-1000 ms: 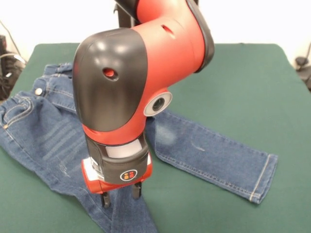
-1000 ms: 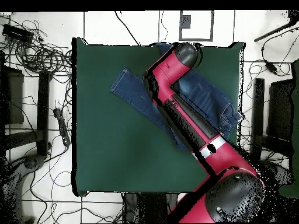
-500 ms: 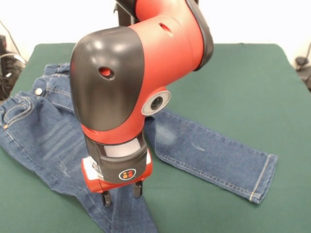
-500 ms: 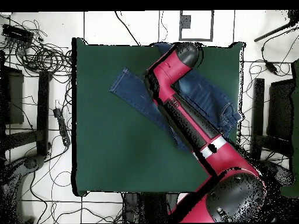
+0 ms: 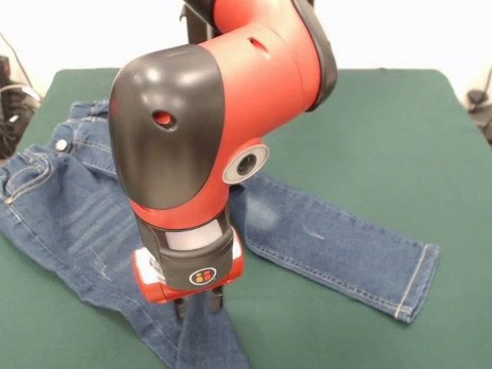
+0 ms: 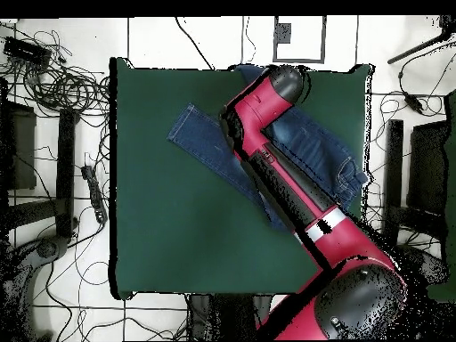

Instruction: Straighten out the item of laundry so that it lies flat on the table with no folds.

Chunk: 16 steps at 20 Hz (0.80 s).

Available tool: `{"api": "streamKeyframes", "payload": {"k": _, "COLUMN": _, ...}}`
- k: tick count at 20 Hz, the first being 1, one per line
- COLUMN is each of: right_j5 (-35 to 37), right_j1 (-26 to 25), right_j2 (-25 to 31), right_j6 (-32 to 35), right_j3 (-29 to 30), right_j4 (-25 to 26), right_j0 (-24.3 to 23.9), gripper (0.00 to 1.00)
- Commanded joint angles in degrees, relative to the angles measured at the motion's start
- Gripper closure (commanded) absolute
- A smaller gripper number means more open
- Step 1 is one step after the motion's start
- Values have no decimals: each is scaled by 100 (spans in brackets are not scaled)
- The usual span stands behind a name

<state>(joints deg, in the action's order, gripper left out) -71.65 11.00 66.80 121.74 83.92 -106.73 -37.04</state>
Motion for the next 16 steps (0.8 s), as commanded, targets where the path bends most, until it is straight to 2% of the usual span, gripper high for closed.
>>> {"api": "streamKeyframes", "payload": {"k": 1, "right_j5": -480, "right_j1": -69, "right_j2": -55, "right_j6": -1085, "right_j3": 178, "right_j4": -702, "right_j0": 182, "gripper": 100}}
{"api": "streamKeyframes", "payload": {"k": 11, "right_j5": -575, "right_j1": 18, "right_j2": -189, "right_j6": -954, "right_j3": 159, "right_j4": -621, "right_j0": 280, "gripper": 100}}
{"api": "streamKeyframes", "payload": {"k": 12, "right_j5": -548, "right_j1": 81, "right_j2": -81, "right_j6": -899, "right_j3": 214, "right_j4": -735, "right_j0": 255, "gripper": 100}}
{"api": "streamKeyframes", "payload": {"k": 16, "right_j5": -539, "right_j1": 128, "right_j2": -236, "right_j6": -709, "right_j3": 173, "right_j4": -519, "right_j0": 409, "gripper": 100}}
